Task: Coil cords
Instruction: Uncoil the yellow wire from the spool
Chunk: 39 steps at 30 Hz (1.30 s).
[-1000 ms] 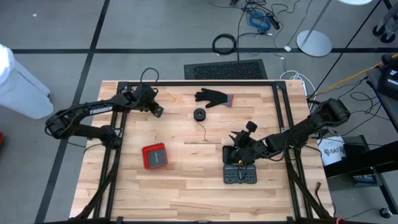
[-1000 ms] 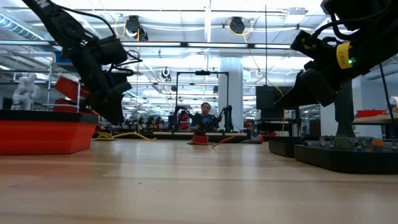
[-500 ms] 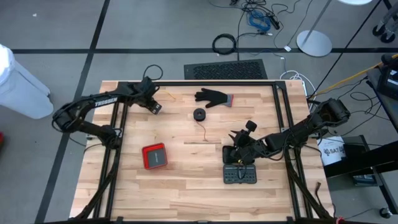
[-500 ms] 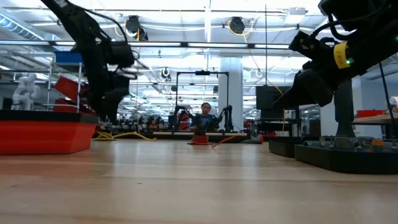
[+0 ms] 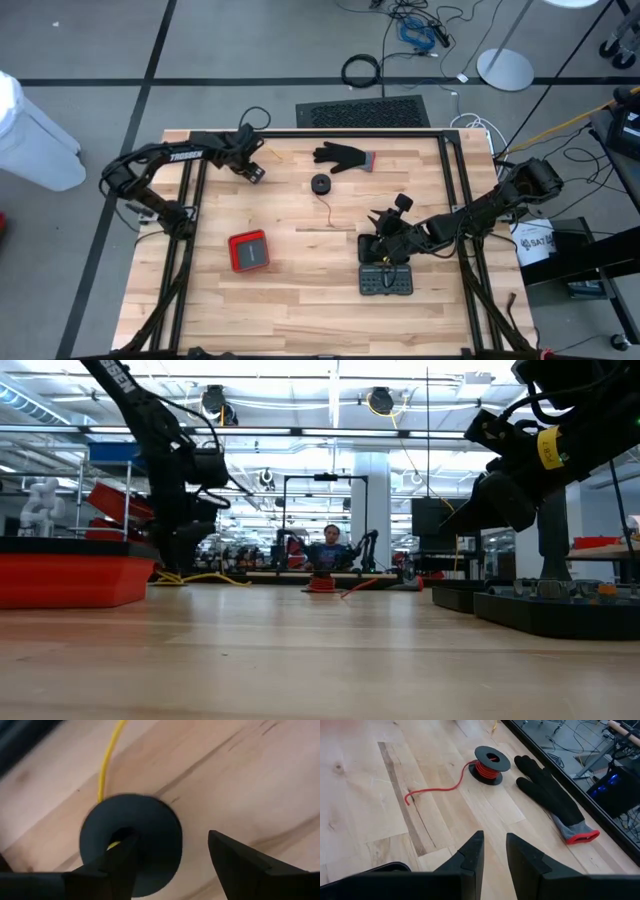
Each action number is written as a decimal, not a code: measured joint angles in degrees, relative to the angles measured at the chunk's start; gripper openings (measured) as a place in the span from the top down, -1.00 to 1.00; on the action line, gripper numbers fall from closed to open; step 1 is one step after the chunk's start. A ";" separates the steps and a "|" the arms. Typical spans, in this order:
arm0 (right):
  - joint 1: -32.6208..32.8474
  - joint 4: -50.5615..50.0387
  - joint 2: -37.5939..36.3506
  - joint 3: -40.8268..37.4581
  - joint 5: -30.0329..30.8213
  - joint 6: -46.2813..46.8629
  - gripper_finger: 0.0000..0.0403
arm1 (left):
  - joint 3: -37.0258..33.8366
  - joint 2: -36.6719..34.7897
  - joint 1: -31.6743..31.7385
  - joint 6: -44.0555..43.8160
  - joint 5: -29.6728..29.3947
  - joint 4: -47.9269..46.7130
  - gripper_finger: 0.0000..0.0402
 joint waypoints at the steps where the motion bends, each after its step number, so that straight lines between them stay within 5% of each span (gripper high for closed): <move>1: 0.00 0.00 0.00 0.00 -0.01 -0.08 0.65 | 0.00 0.79 0.00 0.03 -0.30 -0.28 -0.19; 9: 0.00 0.00 0.00 0.00 -0.01 -0.09 0.65 | 0.17 3.94 -0.03 0.56 0.44 2.85 -0.12; 15: 0.00 0.00 0.00 0.00 -0.01 -0.10 0.65 | 2.40 4.10 -1.63 2.19 5.02 2.45 0.52; 23: 0.00 1.42 0.00 0.00 -0.01 -0.14 0.65 | 4.92 4.20 -4.29 3.45 11.27 2.87 0.53; 33: -1.39 26.79 0.00 0.04 -5.44 -21.74 0.65 | 10.65 3.15 -10.67 3.34 29.57 14.11 0.80; 39: -6.45 41.71 0.00 0.07 -18.00 -32.89 0.65 | 11.47 2.00 -15.33 1.79 39.60 29.72 0.80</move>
